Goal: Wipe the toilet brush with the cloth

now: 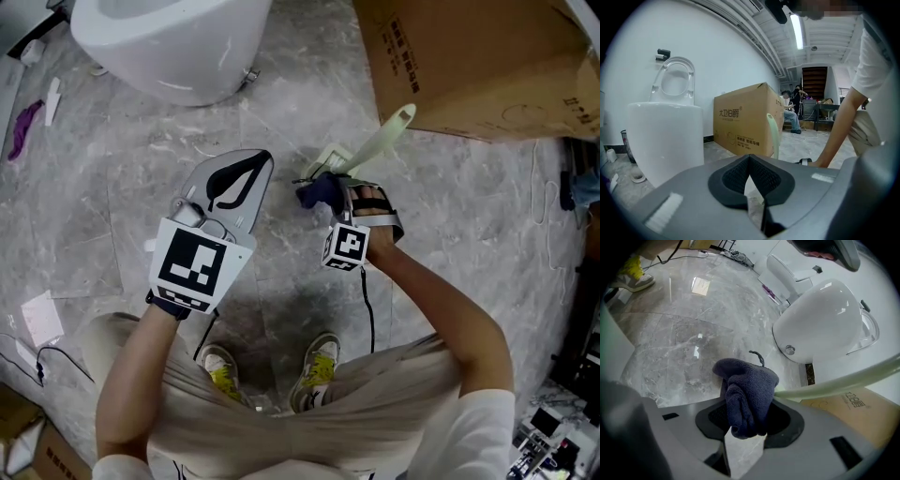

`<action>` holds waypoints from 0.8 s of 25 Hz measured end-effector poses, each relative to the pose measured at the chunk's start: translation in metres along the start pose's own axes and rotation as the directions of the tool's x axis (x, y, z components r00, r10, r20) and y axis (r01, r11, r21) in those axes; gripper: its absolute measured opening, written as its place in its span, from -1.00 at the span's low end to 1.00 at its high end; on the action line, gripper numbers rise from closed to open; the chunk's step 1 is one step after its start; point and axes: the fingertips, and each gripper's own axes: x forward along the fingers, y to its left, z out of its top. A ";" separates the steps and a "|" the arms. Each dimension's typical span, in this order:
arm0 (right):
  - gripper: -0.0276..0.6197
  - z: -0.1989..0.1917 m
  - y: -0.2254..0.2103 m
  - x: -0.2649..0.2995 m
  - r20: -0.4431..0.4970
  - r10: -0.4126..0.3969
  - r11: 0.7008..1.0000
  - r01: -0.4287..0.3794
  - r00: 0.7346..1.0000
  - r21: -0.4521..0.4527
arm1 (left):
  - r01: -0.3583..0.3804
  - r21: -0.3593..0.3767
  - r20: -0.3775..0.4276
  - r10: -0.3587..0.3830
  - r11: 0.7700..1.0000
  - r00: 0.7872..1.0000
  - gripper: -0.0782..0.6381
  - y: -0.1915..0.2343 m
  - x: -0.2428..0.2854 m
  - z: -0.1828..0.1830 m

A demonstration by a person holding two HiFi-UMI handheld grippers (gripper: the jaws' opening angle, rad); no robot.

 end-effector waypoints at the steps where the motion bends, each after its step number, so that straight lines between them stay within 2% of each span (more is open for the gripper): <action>1: -0.38 -0.002 0.000 0.000 -0.006 0.002 1.000 -0.002 1.000 0.006 | 0.008 0.005 -0.007 -0.008 1.000 1.000 -0.78 -0.002 0.002 -0.003; 11: -0.38 -0.031 0.012 -0.005 -0.086 0.034 0.999 -0.032 0.996 0.014 | 0.031 -0.031 -0.025 -0.032 0.999 0.999 -0.78 -0.004 0.013 -0.018; 14: -0.38 -0.047 0.012 -0.012 -0.111 0.008 1.000 -0.005 0.994 0.023 | 0.053 -0.028 -0.031 -0.053 0.998 0.998 -0.78 -0.010 0.019 -0.020; 17: -0.38 -0.060 0.011 -0.015 -0.124 -0.011 0.995 0.024 0.992 0.096 | 0.086 -0.040 -0.036 -0.087 0.996 0.996 -0.78 -0.018 0.025 -0.021; 20: -0.38 -0.064 0.004 -0.010 -0.123 -0.077 0.986 0.093 0.989 0.138 | 0.113 -0.023 -0.053 -0.114 0.993 0.992 -0.78 -0.032 0.028 -0.027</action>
